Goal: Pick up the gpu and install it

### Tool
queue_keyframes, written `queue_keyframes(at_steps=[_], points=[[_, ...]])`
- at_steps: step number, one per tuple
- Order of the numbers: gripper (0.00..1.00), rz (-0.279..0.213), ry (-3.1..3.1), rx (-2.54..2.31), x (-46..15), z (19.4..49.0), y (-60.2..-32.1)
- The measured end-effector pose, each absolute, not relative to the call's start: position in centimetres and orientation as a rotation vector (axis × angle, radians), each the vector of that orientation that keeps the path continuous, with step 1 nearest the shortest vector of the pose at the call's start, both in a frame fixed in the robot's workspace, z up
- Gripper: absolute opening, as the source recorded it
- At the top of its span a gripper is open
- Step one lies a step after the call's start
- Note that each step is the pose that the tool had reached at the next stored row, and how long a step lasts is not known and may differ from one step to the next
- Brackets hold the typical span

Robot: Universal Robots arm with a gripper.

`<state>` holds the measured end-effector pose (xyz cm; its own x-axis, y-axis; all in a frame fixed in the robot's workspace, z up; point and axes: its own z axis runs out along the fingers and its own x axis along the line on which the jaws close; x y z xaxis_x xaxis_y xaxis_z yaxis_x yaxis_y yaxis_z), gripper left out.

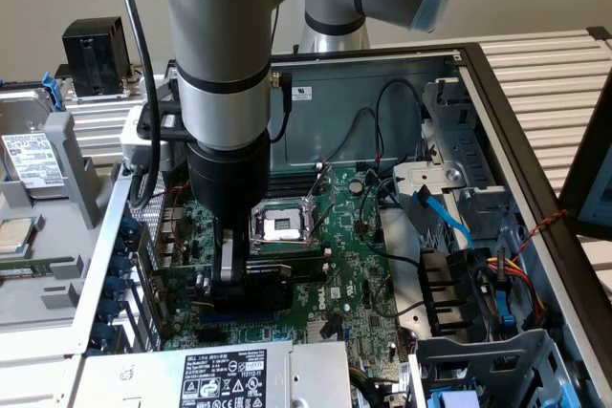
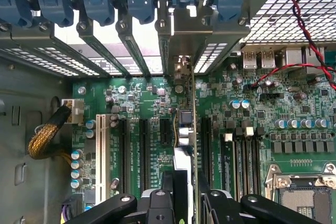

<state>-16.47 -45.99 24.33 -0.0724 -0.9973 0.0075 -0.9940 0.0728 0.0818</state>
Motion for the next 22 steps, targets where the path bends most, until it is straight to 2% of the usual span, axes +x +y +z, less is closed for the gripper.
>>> queue_keyframes(at_steps=[22], points=[[0.27,-0.081,-2.253,2.096,-16.62,24.33,-45.89]])
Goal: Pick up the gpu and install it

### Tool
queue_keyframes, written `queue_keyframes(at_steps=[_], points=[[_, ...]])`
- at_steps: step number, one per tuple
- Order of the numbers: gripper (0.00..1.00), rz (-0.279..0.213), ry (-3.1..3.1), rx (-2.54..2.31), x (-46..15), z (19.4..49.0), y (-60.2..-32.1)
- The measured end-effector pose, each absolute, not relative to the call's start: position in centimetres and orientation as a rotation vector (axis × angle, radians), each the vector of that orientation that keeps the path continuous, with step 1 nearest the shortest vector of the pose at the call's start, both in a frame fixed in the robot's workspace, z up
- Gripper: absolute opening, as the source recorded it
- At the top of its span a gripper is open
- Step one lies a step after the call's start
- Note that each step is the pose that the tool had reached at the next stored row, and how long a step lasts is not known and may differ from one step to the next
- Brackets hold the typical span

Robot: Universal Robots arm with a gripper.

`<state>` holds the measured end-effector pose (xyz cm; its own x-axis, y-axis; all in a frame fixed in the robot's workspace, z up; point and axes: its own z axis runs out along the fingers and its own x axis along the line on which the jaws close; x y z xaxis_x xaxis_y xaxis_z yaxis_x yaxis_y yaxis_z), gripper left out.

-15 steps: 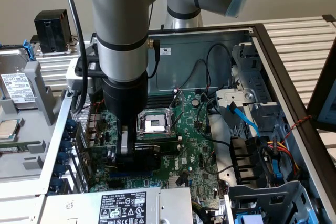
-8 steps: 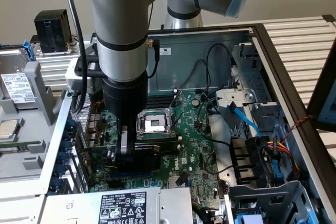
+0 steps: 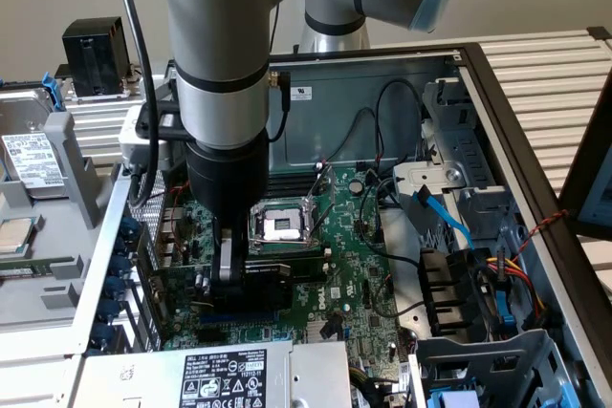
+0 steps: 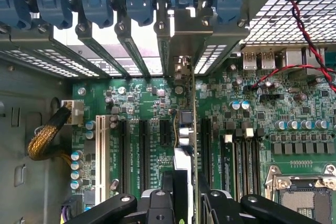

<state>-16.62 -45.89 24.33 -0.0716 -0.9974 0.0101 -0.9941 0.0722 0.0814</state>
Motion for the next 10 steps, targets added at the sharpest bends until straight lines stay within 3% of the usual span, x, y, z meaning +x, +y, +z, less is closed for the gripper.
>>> queue_keyframes(at_steps=[10], points=[[0.27,-0.081,-2.246,2.104,-16.71,24.33,-45.89]])
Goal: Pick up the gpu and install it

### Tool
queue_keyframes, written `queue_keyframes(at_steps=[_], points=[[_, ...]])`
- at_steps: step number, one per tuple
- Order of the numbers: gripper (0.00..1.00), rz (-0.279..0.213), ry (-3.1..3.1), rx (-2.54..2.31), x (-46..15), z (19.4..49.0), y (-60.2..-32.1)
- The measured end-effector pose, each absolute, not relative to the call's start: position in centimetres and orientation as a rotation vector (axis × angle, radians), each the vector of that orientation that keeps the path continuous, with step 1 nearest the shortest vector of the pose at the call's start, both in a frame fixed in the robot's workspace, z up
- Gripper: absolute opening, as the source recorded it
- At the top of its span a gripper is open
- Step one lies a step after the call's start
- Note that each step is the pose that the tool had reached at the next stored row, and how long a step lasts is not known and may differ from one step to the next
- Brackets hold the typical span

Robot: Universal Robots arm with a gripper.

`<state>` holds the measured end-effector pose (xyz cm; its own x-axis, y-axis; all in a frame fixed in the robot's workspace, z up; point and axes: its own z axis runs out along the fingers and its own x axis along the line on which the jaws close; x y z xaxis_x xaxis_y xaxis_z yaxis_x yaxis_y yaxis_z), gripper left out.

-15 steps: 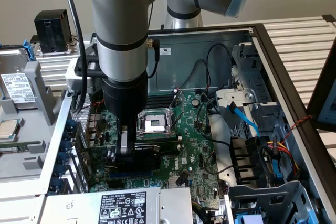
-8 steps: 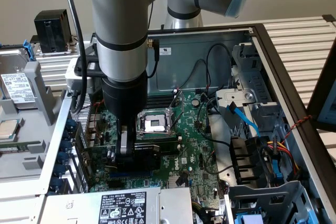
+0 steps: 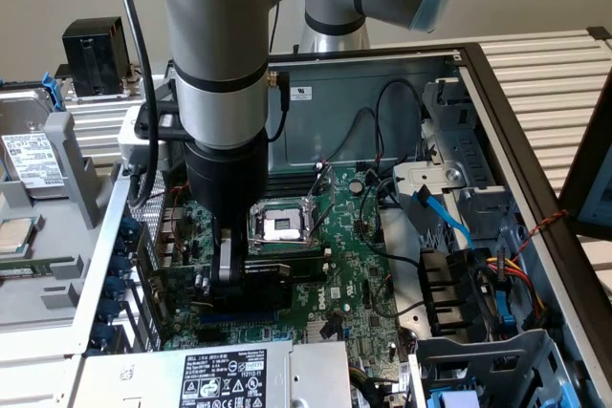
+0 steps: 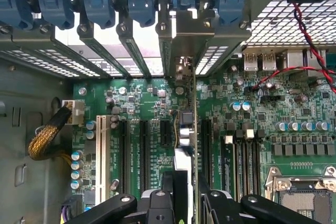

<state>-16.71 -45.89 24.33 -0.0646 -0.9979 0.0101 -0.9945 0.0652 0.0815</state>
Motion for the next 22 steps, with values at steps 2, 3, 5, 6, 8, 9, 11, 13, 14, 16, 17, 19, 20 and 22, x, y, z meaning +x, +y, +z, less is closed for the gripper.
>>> queue_keyframes(at_steps=[2,3,5,6,8,9,11,13,14,16,17,19,20,22], points=[[0.27,-0.081,-2.245,2.105,-16.71,24.32,-45.89],[0.27,-0.081,-2.244,2.105,-16.71,24.32,-45.9],[0.27,-0.081,-2.244,2.106,-16.71,24.31,-45.89],[0.27,-0.081,-2.243,2.106,-16.71,24.31,-45.89],[0.27,-0.081,-2.243,2.107,-16.71,24.3,-45.89],[0.27,-0.081,-2.243,2.107,-16.71,24.3,-45.89],[0.27,-0.081,-2.242,2.108,-16.71,24.3,-45.89],[0.27,-0.081,-2.241,2.109,-16.68,24.29,-45.89],[0.27,-0.081,-2.24,2.11,-16.66,24.29,-45.89],[0.27,-0.081,-2.238,2.112,-16.6,24.29,-45.89],[0.27,-0.081,-2.238,2.112,-16.6,24.3,-45.89],[0.27,-0.08,-2.237,2.113,-16.59,24.3,-45.89],[0.27,-0.08,-2.237,2.114,-16.59,24.3,-45.89],[0.27,-0.08,-2.236,2.114,-16.59,24.3,-45.89]])
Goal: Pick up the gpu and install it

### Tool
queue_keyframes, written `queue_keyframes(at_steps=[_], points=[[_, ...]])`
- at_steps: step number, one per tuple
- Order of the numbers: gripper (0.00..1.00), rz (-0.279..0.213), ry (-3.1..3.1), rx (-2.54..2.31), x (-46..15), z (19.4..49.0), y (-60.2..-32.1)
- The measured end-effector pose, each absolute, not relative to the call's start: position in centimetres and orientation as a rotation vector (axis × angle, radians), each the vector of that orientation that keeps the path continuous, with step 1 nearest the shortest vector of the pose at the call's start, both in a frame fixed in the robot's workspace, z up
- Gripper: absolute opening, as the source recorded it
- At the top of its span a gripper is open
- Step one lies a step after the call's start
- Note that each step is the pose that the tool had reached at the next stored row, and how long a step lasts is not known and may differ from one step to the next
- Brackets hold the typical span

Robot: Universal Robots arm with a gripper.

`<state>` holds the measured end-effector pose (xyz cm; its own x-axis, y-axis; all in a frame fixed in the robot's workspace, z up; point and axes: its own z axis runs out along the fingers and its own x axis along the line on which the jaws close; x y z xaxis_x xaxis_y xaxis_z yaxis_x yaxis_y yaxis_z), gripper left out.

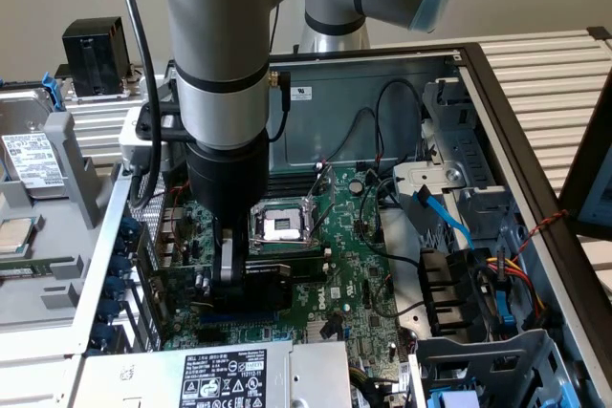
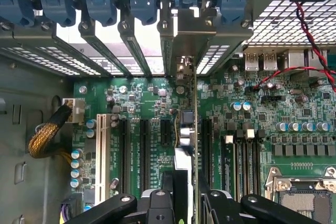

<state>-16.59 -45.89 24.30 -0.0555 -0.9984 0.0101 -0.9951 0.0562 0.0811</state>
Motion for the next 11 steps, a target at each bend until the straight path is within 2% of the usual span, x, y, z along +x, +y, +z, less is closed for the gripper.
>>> queue_keyframes(at_steps=[11], points=[[0.27,-0.08,-2.233,2.117,-16.65,24.26,-45.85]])
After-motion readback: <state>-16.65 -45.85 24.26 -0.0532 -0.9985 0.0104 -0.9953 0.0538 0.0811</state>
